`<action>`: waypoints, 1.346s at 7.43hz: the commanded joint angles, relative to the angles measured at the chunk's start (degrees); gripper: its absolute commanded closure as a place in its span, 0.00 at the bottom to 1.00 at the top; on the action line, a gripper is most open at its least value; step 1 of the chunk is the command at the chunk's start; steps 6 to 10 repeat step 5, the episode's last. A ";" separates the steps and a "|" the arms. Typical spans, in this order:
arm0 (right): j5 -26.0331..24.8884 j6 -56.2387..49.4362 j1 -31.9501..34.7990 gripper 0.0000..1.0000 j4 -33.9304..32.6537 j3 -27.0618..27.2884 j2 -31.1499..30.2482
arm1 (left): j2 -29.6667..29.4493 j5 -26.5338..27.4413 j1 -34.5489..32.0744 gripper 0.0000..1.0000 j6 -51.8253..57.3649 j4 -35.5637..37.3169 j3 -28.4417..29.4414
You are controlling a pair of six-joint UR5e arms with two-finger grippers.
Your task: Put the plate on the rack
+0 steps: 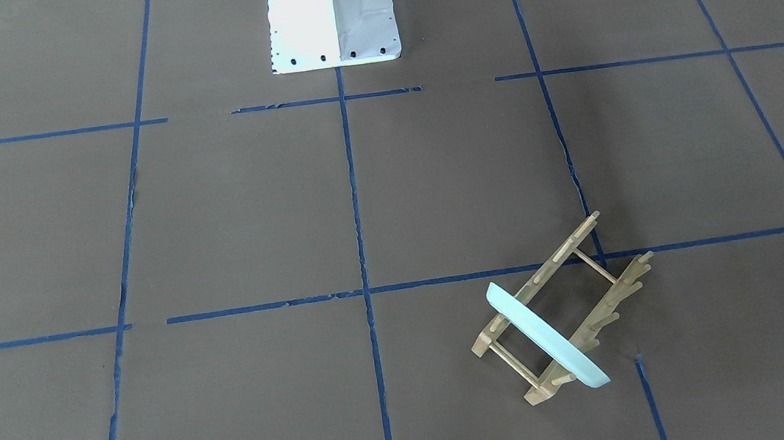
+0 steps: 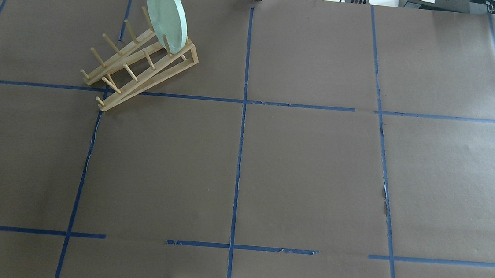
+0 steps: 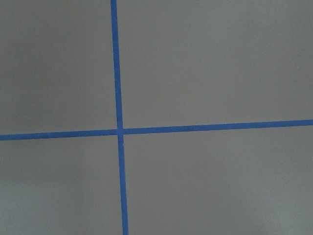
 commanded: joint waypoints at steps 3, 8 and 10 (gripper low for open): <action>0.00 0.00 0.00 0.00 0.00 0.01 0.00 | -0.11 0.01 0.08 0.00 0.03 2.46 -0.78; 0.00 0.00 0.00 0.00 0.00 0.01 0.00 | -0.11 -0.08 -0.09 0.00 0.03 2.46 -1.48; 0.00 0.00 0.00 0.00 0.00 0.01 0.00 | -0.11 -0.08 -0.09 0.00 0.03 2.46 -1.48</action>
